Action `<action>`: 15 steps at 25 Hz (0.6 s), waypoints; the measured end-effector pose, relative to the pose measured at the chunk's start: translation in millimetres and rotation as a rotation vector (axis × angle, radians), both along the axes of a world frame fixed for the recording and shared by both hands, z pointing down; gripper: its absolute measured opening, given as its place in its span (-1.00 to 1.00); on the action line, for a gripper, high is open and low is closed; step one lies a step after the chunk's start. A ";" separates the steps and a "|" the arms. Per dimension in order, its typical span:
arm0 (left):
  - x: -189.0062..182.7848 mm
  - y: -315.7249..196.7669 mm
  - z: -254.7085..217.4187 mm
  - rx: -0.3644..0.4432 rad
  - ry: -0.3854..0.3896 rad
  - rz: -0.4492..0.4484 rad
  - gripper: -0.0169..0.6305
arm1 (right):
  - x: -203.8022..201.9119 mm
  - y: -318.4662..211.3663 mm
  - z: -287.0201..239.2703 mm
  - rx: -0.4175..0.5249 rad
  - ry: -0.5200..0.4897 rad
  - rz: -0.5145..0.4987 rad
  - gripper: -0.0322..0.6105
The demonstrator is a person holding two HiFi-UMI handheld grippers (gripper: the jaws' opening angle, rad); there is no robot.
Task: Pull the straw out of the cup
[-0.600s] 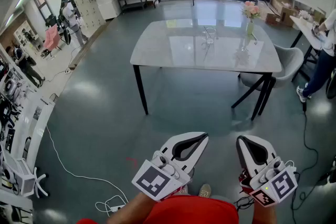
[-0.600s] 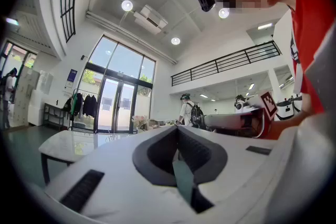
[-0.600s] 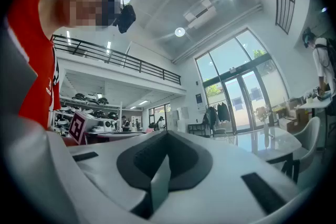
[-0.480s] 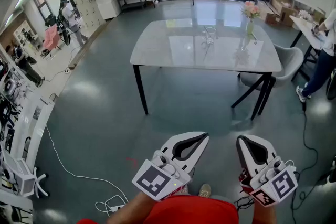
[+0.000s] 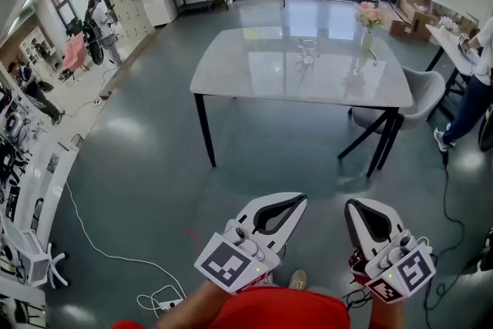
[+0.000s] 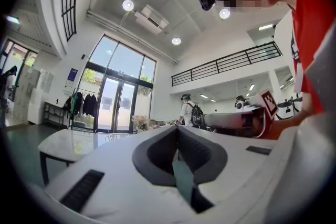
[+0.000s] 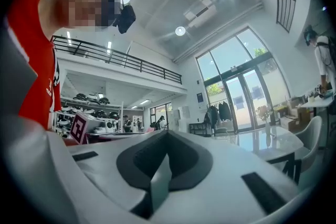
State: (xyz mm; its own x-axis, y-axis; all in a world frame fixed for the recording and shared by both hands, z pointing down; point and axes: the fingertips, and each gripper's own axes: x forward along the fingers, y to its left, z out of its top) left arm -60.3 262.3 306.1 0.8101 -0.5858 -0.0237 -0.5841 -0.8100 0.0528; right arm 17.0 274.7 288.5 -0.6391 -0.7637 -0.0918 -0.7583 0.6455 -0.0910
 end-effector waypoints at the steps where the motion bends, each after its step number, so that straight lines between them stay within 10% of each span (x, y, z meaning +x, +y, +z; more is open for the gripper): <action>1: 1.1 -1.5 0.0 0.000 -0.001 -0.001 -0.89 | 0.9 -1.8 0.3 -0.002 -0.001 -0.001 -0.91; 15: 43.5 -29.8 -8.1 0.093 0.002 -0.078 -0.89 | 42.8 -30.5 -5.0 0.044 0.027 -0.049 -0.91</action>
State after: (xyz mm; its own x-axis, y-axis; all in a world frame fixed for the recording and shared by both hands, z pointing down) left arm -16.7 232.4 298.0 0.7621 -0.6422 -0.0821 -0.6455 -0.7635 -0.0194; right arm 59.8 244.3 283.4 -0.6780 -0.7272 -0.1070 -0.7277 0.6846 -0.0411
